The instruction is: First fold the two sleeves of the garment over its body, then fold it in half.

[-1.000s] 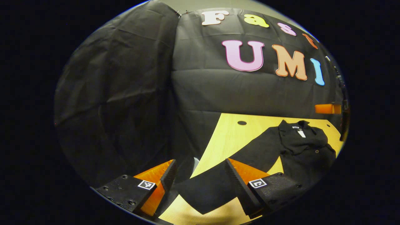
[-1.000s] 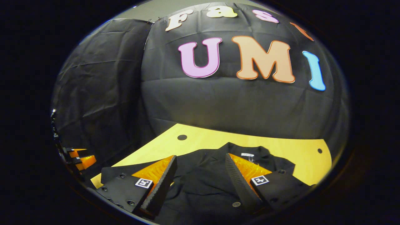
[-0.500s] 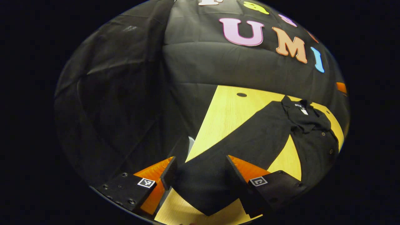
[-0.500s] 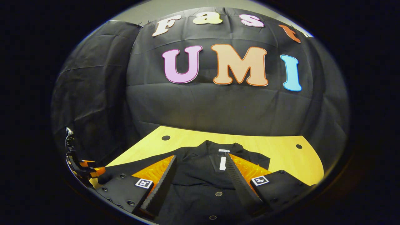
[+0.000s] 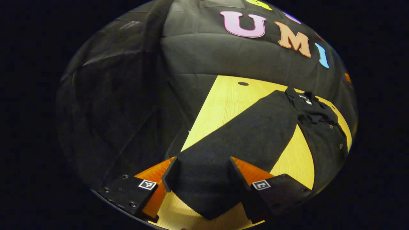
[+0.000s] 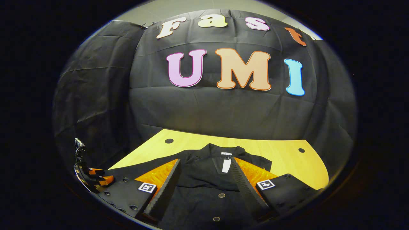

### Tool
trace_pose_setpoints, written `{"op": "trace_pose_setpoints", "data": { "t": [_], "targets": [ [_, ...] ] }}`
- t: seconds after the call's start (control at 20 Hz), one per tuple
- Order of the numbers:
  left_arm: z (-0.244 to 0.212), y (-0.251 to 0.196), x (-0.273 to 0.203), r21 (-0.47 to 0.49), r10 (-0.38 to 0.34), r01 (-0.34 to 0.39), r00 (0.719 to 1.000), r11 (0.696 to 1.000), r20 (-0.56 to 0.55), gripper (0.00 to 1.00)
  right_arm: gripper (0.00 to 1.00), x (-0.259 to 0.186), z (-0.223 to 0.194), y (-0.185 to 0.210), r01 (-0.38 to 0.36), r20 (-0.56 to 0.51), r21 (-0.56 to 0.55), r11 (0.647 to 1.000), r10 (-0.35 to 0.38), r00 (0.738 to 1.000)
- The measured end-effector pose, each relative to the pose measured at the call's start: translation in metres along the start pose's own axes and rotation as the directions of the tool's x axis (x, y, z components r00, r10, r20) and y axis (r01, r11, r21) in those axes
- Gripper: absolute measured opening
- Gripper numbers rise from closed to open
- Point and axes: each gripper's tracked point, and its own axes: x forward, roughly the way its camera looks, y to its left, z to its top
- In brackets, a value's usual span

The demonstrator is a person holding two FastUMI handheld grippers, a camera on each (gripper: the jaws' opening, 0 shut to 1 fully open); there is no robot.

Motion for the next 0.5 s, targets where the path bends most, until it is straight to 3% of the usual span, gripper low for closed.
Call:
{"op": "trace_pose_setpoints", "data": {
  "t": [0.05, 0.2, 0.3, 0.35, 0.5],
  "targets": [
    [0.002, -0.007, 0.001, 0.003, -0.019, 0.019, 1.000, 1.000, 0.002, 0.92, 0.98, -0.001, 0.000, -0.002, 0.000, -0.001, -0.006, 1.000, 0.000, 1.000],
    [0.001, -0.017, 0.005, 0.029, -0.014, 0.014, 1.000, 0.999, -0.023, 0.14, 0.98, -0.006, -0.003, -0.010, 0.000, -0.001, 0.009, 1.000, 0.000, 1.000],
    [-0.002, -0.017, 0.004, 0.061, 0.019, -0.016, 0.999, 0.998, -0.049, 0.00, 0.98, -0.011, -0.003, -0.018, 0.002, 0.005, 0.013, 1.000, -0.002, 1.000],
    [0.000, -0.020, 0.004, 0.054, 0.016, -0.013, 0.998, 0.998, -0.056, 0.00, 0.98, -0.012, -0.003, -0.023, 0.004, 0.006, 0.011, 1.000, -0.004, 1.000],
    [0.016, -0.046, -0.002, -0.093, -0.070, 0.065, 0.997, 0.994, -0.045, 0.00, 0.98, -0.015, -0.004, -0.039, -0.006, 0.003, 0.021, 1.000, 0.006, 1.000]
  ]
}}
